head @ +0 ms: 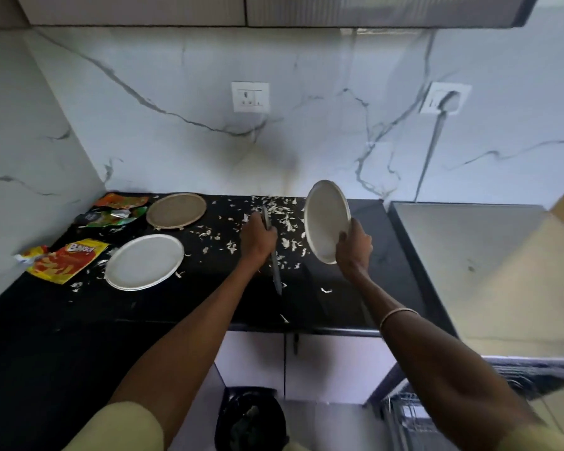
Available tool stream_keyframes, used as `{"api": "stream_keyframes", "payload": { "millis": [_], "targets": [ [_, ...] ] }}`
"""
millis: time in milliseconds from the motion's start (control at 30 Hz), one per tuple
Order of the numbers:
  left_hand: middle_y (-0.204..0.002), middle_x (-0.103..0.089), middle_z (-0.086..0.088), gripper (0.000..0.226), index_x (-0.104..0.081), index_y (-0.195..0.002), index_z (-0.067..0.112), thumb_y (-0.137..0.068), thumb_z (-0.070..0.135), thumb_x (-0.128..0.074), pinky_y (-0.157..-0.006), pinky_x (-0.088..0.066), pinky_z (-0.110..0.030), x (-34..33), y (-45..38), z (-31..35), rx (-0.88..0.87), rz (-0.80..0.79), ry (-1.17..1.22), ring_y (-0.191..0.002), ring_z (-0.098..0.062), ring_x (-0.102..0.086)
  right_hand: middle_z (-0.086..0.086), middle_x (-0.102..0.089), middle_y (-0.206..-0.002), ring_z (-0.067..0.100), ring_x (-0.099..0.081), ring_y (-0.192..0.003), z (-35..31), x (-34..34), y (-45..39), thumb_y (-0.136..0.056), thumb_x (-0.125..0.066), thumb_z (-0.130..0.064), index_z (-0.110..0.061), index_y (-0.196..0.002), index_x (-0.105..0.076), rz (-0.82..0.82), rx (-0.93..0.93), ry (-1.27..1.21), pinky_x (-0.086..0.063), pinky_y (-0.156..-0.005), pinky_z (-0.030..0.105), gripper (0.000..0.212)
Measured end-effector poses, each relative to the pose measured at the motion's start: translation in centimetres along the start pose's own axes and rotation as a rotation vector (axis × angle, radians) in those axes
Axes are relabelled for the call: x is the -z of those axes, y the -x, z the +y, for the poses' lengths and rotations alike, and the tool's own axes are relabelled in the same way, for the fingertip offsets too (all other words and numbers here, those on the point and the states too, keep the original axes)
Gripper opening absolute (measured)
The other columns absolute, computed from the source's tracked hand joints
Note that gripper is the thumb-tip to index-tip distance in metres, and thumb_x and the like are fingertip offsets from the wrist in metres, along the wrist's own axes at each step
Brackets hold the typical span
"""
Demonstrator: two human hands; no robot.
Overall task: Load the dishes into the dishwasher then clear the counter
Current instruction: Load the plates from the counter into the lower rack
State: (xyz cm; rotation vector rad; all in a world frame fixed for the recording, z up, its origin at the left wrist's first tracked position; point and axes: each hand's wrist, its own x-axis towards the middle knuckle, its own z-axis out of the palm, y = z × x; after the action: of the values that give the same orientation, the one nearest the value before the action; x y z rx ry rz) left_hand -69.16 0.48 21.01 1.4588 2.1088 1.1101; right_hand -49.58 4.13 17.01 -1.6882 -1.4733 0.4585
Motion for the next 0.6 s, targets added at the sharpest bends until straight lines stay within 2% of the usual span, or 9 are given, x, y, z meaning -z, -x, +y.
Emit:
{"api": "stream_keyframes", "payload": {
  "millis": [100,233,400,533,600],
  "targets": [
    [-0.102,-0.067,-0.016,0.024,-0.058,-0.107,0.002,-0.092,0.02,-0.058,-0.077,-0.046,-0.038,-1.7,3.3,1.5,-0.007,-0.015,-0.017,-0.097,-0.035,-0.063,0.023,-0.067,-0.105,0.044,-0.061,-0.097,2.2,3.6,1.7,-0.092,-0.048,-0.008,-0.01,-0.116,-0.055,0.028,-0.005,0.011,-0.048,-0.076,0.041,0.025],
    [-0.105,-0.066,-0.02,0.023,-0.057,-0.107,0.0,-0.091,0.016,-0.059,-0.076,-0.042,-0.036,-3.3,8.4,3.9,-0.021,-0.024,-0.044,-0.1,-0.038,-0.062,0.024,-0.067,-0.107,0.044,-0.062,-0.098,5.2,8.8,4.0,-0.092,-0.048,-0.008,-0.01,-0.122,-0.055,0.038,0.01,0.01,-0.05,-0.077,0.042,0.03],
    [-0.107,-0.066,-0.023,0.029,-0.057,-0.11,0.0,-0.089,0.019,-0.063,-0.083,-0.048,-0.044,-5.6,15.5,6.3,-0.033,0.022,-0.066,-0.101,-0.041,-0.062,0.023,-0.066,-0.111,0.043,-0.061,-0.1,9.2,16.0,8.6,-0.093,-0.048,-0.007,-0.008,-0.127,-0.053,0.026,0.054,0.059,-0.048,-0.077,0.038,0.035],
    [-0.107,-0.067,-0.022,0.029,-0.058,-0.112,0.0,-0.089,0.018,-0.064,-0.084,-0.051,-0.043,-7.0,21.9,7.6,-0.058,0.01,-0.054,-0.1,-0.038,-0.063,0.023,-0.067,-0.108,0.041,-0.062,-0.096,12.4,21.4,13.4,-0.093,-0.046,-0.005,-0.007,-0.122,-0.054,-0.006,0.034,0.075,-0.042,-0.069,0.033,0.03],
    [-0.105,-0.067,-0.021,0.028,-0.059,-0.11,0.0,-0.089,0.017,-0.064,-0.083,-0.051,-0.042,-7.4,24.8,8.5,-0.065,0.01,-0.052,-0.098,-0.038,-0.064,0.023,-0.067,-0.106,0.041,-0.063,-0.094,14.1,23.2,15.7,-0.091,-0.046,-0.005,-0.009,-0.12,-0.055,-0.011,0.006,0.065,-0.046,-0.07,0.037,0.03]
  ]
}}
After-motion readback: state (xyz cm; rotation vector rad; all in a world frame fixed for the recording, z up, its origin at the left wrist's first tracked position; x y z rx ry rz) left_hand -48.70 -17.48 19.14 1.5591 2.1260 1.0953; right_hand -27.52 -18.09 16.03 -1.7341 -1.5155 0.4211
